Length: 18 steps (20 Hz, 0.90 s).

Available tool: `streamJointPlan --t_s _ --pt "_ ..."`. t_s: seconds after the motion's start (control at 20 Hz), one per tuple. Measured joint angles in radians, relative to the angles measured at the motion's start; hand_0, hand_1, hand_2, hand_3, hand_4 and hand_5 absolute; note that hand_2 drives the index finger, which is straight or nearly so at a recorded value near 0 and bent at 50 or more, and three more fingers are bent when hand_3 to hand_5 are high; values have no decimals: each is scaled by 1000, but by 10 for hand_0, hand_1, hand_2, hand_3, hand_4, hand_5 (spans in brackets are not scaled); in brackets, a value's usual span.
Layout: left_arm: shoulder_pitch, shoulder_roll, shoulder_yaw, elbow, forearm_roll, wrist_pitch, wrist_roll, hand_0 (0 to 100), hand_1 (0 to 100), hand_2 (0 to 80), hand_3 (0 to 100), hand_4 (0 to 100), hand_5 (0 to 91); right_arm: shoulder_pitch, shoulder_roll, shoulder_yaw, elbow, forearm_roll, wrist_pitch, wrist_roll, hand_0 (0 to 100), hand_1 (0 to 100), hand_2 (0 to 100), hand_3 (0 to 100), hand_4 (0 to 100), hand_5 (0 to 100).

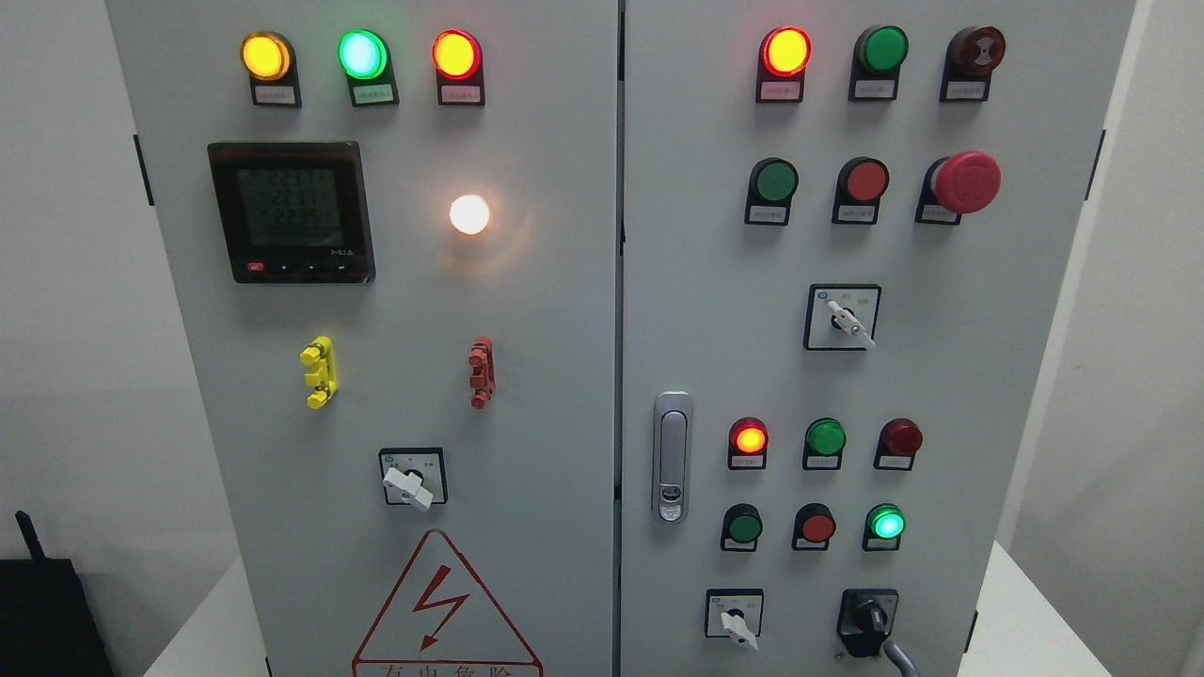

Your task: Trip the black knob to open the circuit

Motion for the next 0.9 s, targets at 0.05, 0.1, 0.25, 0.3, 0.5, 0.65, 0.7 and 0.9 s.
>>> streamJointPlan --t_s 0.05,0.1,0.25,0.3,0.5,0.65,0.7,0.9 --pt "0 0 0 0 0 -1 0 120 389 0 0 0 0 5 0 0 -5 0 0 -1 0 0 0 1000 1000 1000" --pt "0 0 0 0 0 -1 0 120 389 0 0 0 0 10 0 0 -10 0 0 -1 0 0 0 1000 1000 1000" --pt "0 0 0 0 0 -2 0 120 389 0 0 0 0 33 1 0 -27 0 -1 -2 0 0 0 1000 1000 1000" --pt "0 0 0 0 0 -2 0 120 389 0 0 0 0 41 1 0 -33 0 -1 -2 0 0 0 1000 1000 1000" --pt "0 0 0 0 0 -2 0 120 389 0 0 0 0 80 3 -1 -59 0 -12 -3 0 0 0 1000 1000 981" --pt "0 0 0 0 0 -2 0 120 389 0 0 0 0 114 4 0 -79 1 -33 -3 0 0 0 938 845 875" --pt "0 0 0 0 0 -2 0 120 389 0 0 0 0 125 4 3 -84 1 -43 -3 0 0 0 857 772 808" --pt "0 0 0 0 0 -2 0 120 389 0 0 0 0 164 6 14 -102 1 -82 -3 0 0 0 390 303 382"
